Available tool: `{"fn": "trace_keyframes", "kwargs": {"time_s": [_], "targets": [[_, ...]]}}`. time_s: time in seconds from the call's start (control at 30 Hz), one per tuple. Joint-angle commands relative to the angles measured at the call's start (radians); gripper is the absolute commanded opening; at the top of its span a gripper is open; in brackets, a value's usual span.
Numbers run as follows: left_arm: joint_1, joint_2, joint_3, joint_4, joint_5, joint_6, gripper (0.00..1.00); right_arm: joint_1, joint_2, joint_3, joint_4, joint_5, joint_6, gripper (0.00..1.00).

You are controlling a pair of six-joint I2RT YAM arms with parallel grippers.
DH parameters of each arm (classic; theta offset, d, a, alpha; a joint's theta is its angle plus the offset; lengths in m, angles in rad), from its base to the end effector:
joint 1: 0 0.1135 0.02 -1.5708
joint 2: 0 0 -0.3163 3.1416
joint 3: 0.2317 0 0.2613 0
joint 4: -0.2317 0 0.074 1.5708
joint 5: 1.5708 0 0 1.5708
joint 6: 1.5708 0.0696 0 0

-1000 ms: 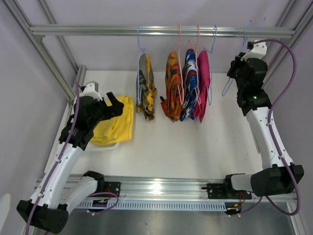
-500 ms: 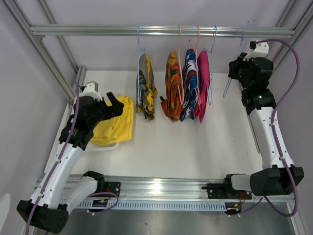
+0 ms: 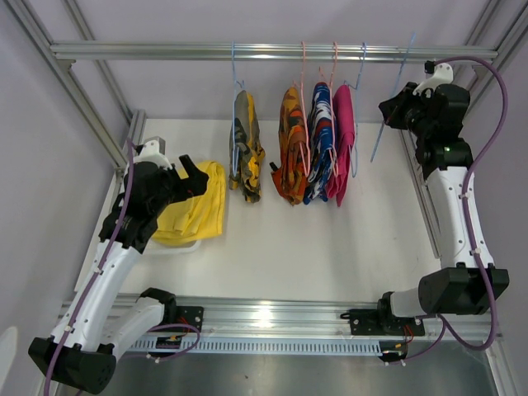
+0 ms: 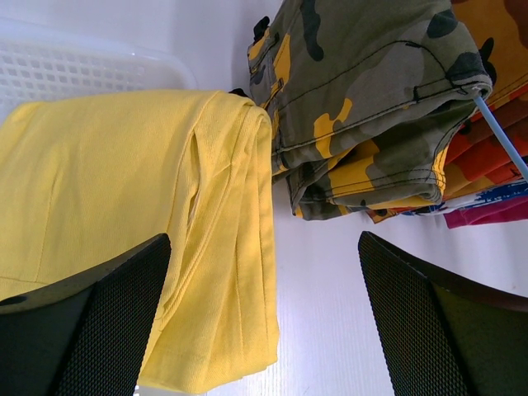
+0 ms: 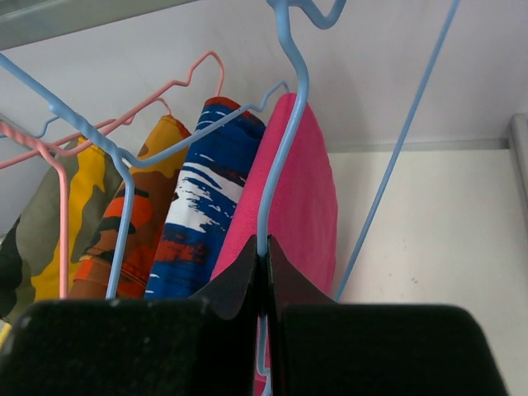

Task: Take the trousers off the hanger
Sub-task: Place the hanger at the clothesline.

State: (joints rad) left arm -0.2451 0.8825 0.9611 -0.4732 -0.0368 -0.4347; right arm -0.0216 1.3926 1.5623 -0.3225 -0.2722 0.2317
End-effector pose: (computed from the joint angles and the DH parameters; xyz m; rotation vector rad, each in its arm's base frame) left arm 0.1951 -0.0462 0.3824 -0.2124 1.9763 -0.4074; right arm 0.3442 0.0113 0.5054 0.0169 1.7334 0.3893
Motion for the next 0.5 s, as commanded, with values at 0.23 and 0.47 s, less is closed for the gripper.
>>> {"fn": "trace_keyframes", "kwargs": {"time_s": [0.23, 0.47], "targets": [[0.015, -0.016, -0.007, 0.031, 0.029, 0.007, 0.99, -0.035, 0.063, 0.088, -0.027, -0.120, 0.041, 0.00], [0.015, -0.005, -0.009, 0.033, 0.029, 0.002, 0.99, -0.072, 0.054, 0.051, -0.036, -0.154, 0.054, 0.00]]}}
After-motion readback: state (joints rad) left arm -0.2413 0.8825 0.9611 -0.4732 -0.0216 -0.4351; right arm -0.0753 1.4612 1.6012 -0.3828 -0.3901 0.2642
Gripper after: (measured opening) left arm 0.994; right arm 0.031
